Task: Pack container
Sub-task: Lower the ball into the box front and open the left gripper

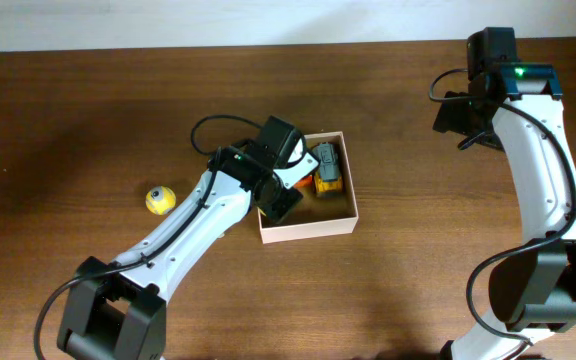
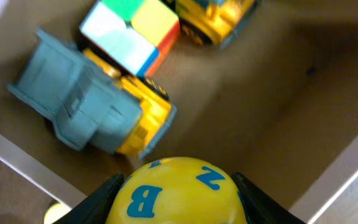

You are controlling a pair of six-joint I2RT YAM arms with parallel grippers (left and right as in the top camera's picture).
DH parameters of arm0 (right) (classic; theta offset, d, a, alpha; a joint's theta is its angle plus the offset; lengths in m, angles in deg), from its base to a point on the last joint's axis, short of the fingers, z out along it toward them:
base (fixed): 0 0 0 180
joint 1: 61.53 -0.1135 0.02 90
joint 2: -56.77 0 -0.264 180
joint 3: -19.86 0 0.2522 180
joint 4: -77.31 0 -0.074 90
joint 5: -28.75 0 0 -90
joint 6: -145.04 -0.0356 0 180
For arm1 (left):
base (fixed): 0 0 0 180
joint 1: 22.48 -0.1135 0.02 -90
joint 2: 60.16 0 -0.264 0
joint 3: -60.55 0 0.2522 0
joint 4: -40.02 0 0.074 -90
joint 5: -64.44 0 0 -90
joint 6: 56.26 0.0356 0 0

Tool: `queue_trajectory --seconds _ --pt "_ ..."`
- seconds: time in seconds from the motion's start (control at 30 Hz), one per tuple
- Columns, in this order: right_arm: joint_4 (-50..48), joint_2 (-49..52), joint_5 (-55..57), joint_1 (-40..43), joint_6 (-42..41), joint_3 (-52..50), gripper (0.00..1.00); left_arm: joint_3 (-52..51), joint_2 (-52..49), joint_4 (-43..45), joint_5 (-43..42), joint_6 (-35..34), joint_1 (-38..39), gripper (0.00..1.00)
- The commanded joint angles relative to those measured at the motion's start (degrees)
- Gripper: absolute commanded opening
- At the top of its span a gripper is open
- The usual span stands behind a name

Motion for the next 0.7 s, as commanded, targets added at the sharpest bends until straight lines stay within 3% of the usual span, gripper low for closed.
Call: queue_trajectory --seconds 0.0,0.33,0.67 --pt "0.0 0.22 0.13 0.04 -0.68 -0.52 0.99 -0.5 -0.2 -1.81 0.02 0.92 0.02 0.5" --pt "0.0 0.22 0.13 0.04 -0.68 -0.52 0.99 -0.5 -0.2 -2.1 0.04 0.92 0.02 0.58" --pt "0.0 0.22 0.13 0.04 -0.68 -0.52 0.99 -0.5 -0.2 -0.92 0.02 0.92 0.02 0.84"
